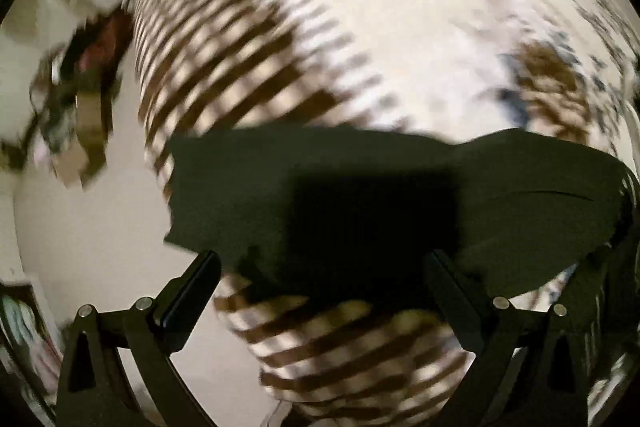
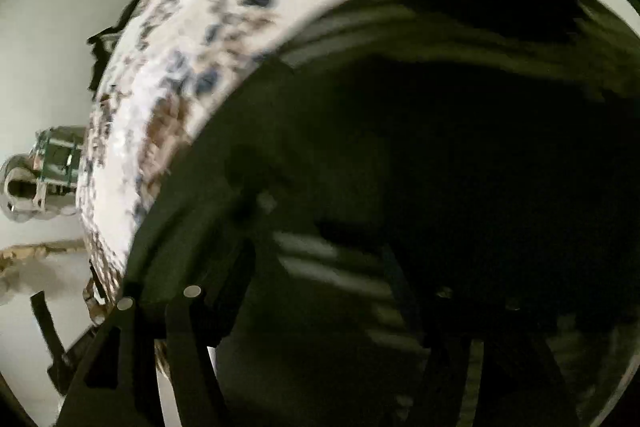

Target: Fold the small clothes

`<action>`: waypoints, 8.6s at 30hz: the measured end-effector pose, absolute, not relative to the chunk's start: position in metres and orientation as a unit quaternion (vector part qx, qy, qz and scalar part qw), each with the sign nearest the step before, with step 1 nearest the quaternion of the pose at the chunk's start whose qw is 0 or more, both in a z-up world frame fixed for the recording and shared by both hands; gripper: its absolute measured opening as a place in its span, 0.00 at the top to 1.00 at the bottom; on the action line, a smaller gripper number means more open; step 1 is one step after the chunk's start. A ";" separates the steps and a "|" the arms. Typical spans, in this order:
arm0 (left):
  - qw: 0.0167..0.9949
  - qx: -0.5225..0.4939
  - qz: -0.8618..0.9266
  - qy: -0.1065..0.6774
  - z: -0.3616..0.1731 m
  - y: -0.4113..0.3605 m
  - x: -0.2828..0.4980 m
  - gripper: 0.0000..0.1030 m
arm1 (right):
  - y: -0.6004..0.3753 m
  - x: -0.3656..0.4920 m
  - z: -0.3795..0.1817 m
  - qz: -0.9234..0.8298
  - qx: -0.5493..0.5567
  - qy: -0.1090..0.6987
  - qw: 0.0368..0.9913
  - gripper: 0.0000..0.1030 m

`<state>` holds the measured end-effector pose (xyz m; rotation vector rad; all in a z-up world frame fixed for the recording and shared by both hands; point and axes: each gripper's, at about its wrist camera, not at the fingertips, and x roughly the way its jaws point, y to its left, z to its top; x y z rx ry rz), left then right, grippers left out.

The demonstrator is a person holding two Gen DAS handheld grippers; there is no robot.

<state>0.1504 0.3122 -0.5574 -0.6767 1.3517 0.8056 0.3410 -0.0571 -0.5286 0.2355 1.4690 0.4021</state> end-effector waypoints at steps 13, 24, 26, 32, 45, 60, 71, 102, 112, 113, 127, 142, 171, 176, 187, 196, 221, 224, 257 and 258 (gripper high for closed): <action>0.644 -0.421 0.382 0.512 -0.576 0.378 0.133 0.88 | -0.111 0.269 -0.565 0.071 0.144 0.691 0.705 0.34; 0.722 -0.406 0.393 0.399 -0.502 0.462 0.157 0.96 | -0.094 0.289 -0.532 0.063 0.127 0.670 0.728 0.34; 0.702 -0.452 0.378 0.400 -0.523 0.483 0.142 0.95 | -0.096 0.290 -0.531 0.053 0.118 0.674 0.727 0.34; 0.635 -0.570 0.332 0.400 -0.578 0.476 0.101 0.52 | -0.101 0.285 -0.533 0.025 0.098 0.684 0.722 0.34; 0.644 -0.508 0.441 0.364 -0.581 0.464 0.156 0.98 | -0.089 0.305 -0.507 -0.086 -0.036 0.659 0.746 0.18; 0.849 -0.268 0.241 0.385 -0.412 0.284 0.323 0.98 | -0.195 0.328 -0.494 -0.101 0.093 0.647 0.750 0.17; 0.844 -0.179 -0.077 0.499 -0.442 -0.103 0.465 0.98 | -0.357 0.291 -0.464 -0.169 0.109 0.632 0.749 0.17; 0.737 -0.265 0.211 0.585 -0.571 0.149 0.373 0.25 | -0.336 0.434 -0.510 -0.083 -0.043 0.722 0.686 0.49; 0.729 -0.300 0.193 0.584 -0.583 0.151 0.364 0.25 | -0.055 0.483 -0.450 0.288 -0.043 0.653 0.699 0.48; 0.730 -0.300 0.191 0.584 -0.584 0.151 0.362 0.25 | -0.016 0.488 -0.457 0.319 -0.061 0.655 0.682 0.48; 0.729 -0.313 0.165 0.587 -0.590 0.160 0.341 0.25 | 0.026 0.553 -0.517 0.238 0.020 0.717 0.655 0.98; 0.712 -0.279 0.162 0.624 -0.592 0.149 0.304 0.26 | 0.004 0.575 -0.516 0.223 0.029 0.720 0.656 0.97; 0.772 -0.171 0.149 0.593 -0.572 0.155 0.438 0.26 | -0.223 0.492 -0.493 0.059 -0.048 0.632 0.771 0.98; 0.774 -0.189 0.149 0.586 -0.558 0.155 0.435 0.26 | -0.260 0.508 -0.500 0.071 0.048 0.682 0.727 0.66; 0.786 -0.154 0.118 0.587 -0.564 0.131 0.490 0.26 | -0.392 0.462 -0.449 -0.035 0.149 0.651 0.744 0.50; 0.780 -0.126 0.113 0.603 -0.577 0.132 0.497 0.25 | -0.374 0.421 -0.530 -0.039 0.128 0.722 0.679 0.76; 0.781 -0.138 0.115 0.598 -0.578 0.156 0.475 0.24 | -0.376 0.454 -0.467 -0.090 0.032 0.639 0.763 0.71; 0.781 -0.140 0.122 0.596 -0.572 0.167 0.463 0.24 | -0.402 0.449 -0.463 -0.114 0.087 0.641 0.754 0.59; 0.689 0.010 -0.100 0.717 -0.593 -0.304 0.157 0.72 | -0.511 0.360 -0.413 0.096 0.161 0.674 0.715 0.28; 0.695 0.009 -0.098 0.713 -0.590 -0.300 0.156 0.88 | -0.506 0.379 -0.422 0.106 0.171 0.671 0.713 0.28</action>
